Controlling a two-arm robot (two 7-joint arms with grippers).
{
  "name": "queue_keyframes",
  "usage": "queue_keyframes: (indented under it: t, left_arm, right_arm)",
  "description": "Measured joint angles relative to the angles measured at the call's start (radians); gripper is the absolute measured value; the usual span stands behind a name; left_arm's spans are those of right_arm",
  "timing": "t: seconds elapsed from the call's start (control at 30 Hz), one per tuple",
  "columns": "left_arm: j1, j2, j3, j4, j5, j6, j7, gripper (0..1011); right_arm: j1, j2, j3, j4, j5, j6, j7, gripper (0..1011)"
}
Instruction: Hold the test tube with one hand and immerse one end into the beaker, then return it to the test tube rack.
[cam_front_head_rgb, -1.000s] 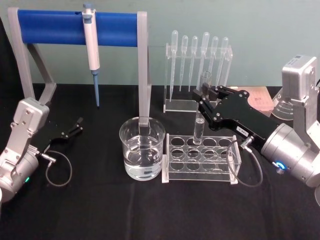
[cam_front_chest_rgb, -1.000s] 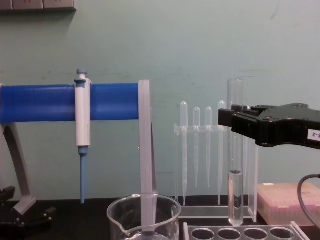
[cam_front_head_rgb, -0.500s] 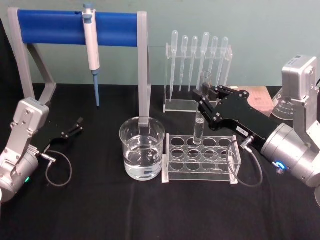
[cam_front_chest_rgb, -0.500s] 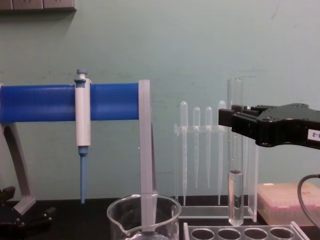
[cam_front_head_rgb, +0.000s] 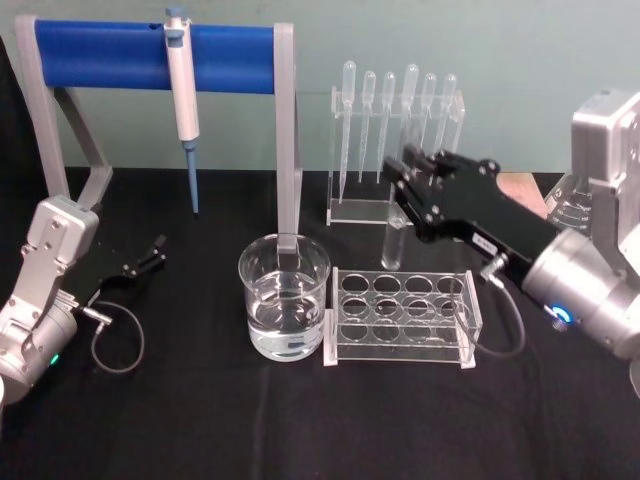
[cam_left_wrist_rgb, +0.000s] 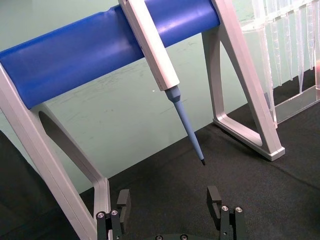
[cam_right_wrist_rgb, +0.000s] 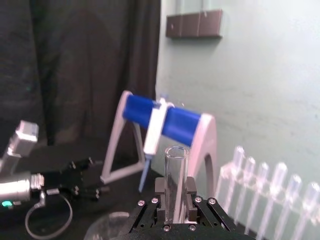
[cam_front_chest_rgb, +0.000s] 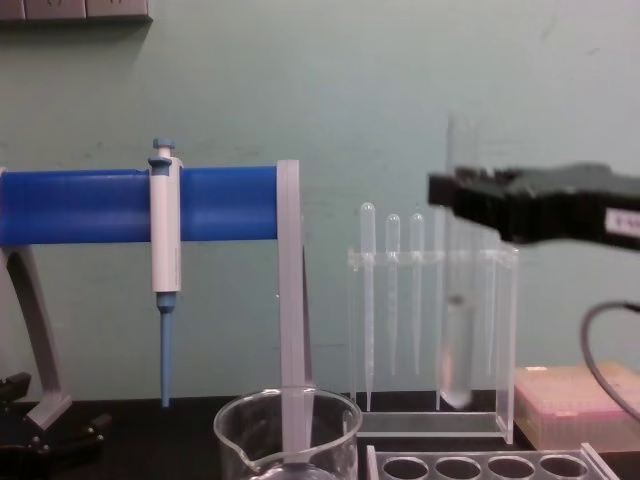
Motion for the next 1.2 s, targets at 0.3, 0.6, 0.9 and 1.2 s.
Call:
queue_keyframes:
  t: [0.3,0.6,0.9,1.2]
  left_arm:
    - [0.0,0.0,0.0,0.0,0.0,0.0,0.0,1000]
    - [0.0,0.0,0.0,0.0,0.0,0.0,0.0,1000]
    - [0.0,0.0,0.0,0.0,0.0,0.0,0.0,1000]
    - [0.0,0.0,0.0,0.0,0.0,0.0,0.0,1000]
  right_arm:
    - [0.12,-0.069,-0.069,0.056,0.044,0.004,0.049,224]
    - [0.204,-0.131,-0.155,0.166,0.044,-0.004,0.067,224]
    - [0.219,-0.16,-0.214,0.261,0.005,-0.032,0.069,225]
    - [0.201,-0.17,-0.246,0.333,-0.059,-0.085,0.069,224]
